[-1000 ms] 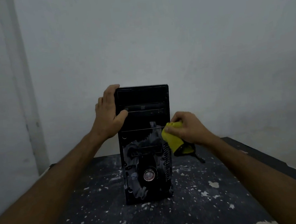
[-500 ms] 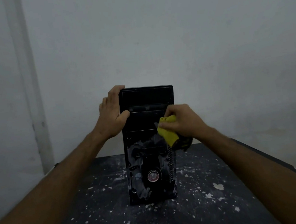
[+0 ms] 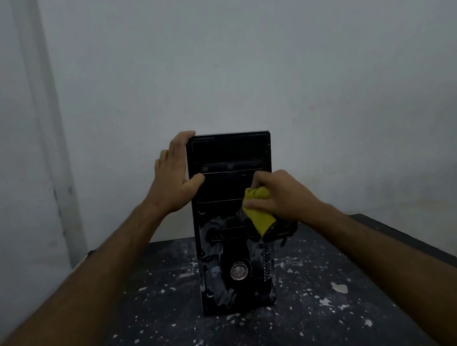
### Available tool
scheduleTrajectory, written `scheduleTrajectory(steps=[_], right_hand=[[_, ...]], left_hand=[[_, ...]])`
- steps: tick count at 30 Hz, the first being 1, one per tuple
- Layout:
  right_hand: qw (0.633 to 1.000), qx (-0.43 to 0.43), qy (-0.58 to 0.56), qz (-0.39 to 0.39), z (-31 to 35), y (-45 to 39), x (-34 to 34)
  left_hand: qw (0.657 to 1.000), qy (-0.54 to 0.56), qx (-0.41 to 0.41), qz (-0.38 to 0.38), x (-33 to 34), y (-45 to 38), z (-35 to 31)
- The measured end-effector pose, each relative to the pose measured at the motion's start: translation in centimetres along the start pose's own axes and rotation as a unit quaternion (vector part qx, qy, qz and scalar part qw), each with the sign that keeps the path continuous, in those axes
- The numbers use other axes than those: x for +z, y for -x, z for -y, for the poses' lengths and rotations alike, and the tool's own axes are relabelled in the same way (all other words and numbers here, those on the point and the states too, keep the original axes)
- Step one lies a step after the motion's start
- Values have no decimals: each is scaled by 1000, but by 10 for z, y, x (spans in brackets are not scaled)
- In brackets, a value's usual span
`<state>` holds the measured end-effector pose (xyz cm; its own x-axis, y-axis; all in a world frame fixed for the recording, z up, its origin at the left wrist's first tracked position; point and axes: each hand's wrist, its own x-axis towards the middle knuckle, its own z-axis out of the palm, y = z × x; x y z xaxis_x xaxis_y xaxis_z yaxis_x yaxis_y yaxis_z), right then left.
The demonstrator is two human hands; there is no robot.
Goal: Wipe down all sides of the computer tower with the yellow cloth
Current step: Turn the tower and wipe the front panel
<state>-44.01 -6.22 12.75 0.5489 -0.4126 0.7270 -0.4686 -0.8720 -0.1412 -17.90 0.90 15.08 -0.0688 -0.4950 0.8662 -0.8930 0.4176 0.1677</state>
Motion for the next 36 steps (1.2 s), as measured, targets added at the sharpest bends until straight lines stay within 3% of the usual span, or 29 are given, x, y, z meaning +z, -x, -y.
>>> scheduleTrajectory(steps=[3,7,10,11,13,15,17,20,23,25,27,31,34,36], right_hand=[[994,44,-33,-92,-20,9,-13],[999,33,-27,5,-26,27,-5],[993,53,-55,-94,-32,22,-14],[992,60,-63,-95,-33,22,-17],[997,56,-53,-22,-32,27,-15],[997,49,-54,-33,-33,33,-10],[992,55,-71,-92,-35,33,-11],[997,41,-55,-22,-32,31,-9],[993,50,-70,-84,-33,34,-7],[993,60,-77,-65,-32,38,-4],[996,65,-61,-20,-31,41,2],[991,77,-66,-91,-29,42,2],[999,46,-24,3,-26,52,13],[998,32,-12,-48,-27,58,19]], left_hand=[[1000,-3,-2,4,-1,0,1],[1000,0,0,-2,2,1,0],[1000,-5,-3,-4,4,1,-1],[1000,-6,-2,-4,4,1,0],[1000,-6,-2,-5,2,1,-1],[1000,-6,-9,-13,4,1,-3],[999,-8,-19,-38,11,4,-7],[994,-4,-41,-103,25,21,-10],[985,34,-48,-160,42,47,-9],[981,68,-60,-173,52,62,-9],[981,85,-74,-159,57,72,-7],[984,96,-94,-114,57,77,4],[985,100,-106,-92,54,77,8],[985,103,-113,-82,53,77,10]])
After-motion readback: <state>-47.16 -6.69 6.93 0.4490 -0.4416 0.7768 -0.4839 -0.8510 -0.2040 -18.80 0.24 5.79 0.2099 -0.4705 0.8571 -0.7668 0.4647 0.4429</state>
